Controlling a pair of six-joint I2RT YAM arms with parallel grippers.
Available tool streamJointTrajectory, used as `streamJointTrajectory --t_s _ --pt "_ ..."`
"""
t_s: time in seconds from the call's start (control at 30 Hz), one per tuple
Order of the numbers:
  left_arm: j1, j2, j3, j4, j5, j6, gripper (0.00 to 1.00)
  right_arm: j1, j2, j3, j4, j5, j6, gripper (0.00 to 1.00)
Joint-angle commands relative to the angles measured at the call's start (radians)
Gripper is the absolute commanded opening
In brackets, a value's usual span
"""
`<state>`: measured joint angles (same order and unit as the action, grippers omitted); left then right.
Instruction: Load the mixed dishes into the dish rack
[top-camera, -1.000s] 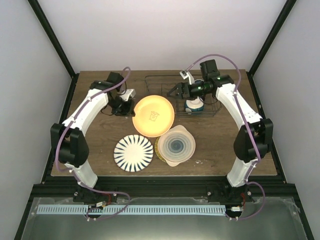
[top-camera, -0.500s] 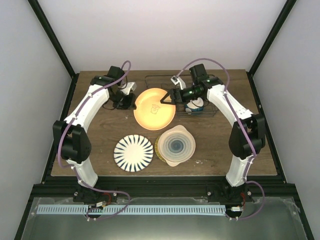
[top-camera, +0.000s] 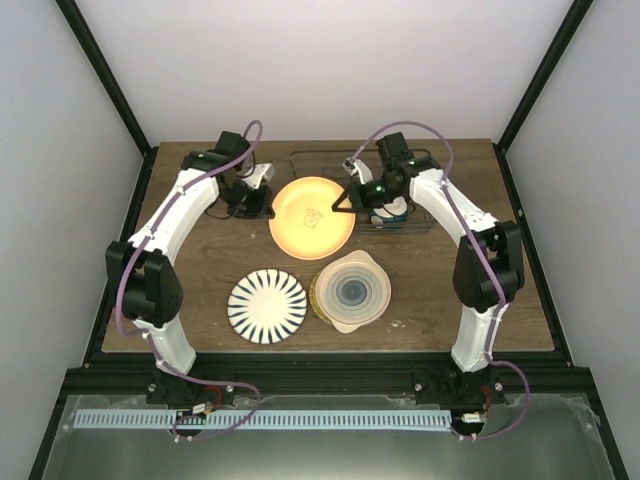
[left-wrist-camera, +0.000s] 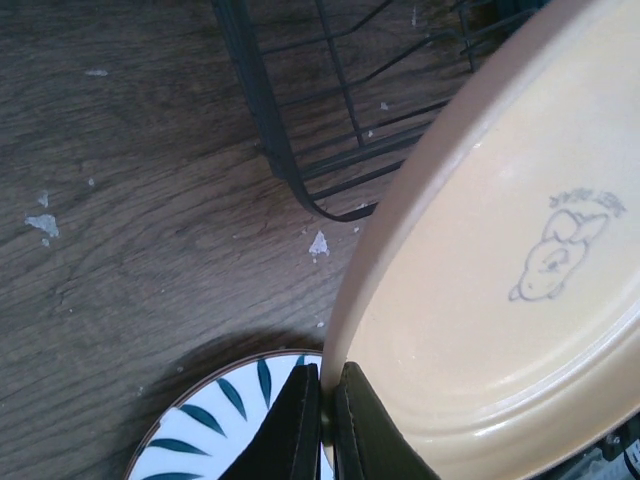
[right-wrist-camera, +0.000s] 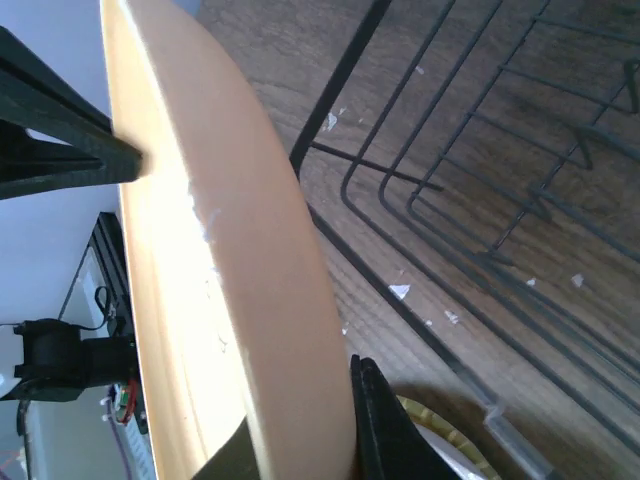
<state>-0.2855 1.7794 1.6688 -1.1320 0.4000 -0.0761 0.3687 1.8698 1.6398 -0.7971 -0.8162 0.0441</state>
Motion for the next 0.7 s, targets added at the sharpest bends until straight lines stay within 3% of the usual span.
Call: streamJointTrajectory --t_s 0.0,0.17,0.37,0.5,0.6,0.67 --pt "-0.003 0.016 0.034 0.043 0.02 -0.014 0.0 0.01 0.001 0.043 0.003 -0.07 -0.02 0.01" --pt "-0.004 0.023 0.044 0.048 0.003 -0.017 0.0 0.011 0.015 0.101 -0.011 -0.009 -0.044 0.01" --pt "-0.003 0.026 0.082 0.039 -0.018 -0.02 0.42 -0.002 0.069 0.305 -0.028 0.059 -0.112 0.01" --pt "0.0 0.023 0.109 0.03 -0.041 -0.027 0.82 -0.007 0.081 0.381 0.031 0.169 -0.173 0.01" --pt "0.011 0.023 0.128 0.021 -0.062 -0.036 0.97 -0.006 0.075 0.396 0.082 0.296 -0.267 0.01" --pt "0.022 0.022 0.136 0.02 -0.07 -0.043 1.0 -0.006 0.057 0.368 0.133 0.382 -0.35 0.01"
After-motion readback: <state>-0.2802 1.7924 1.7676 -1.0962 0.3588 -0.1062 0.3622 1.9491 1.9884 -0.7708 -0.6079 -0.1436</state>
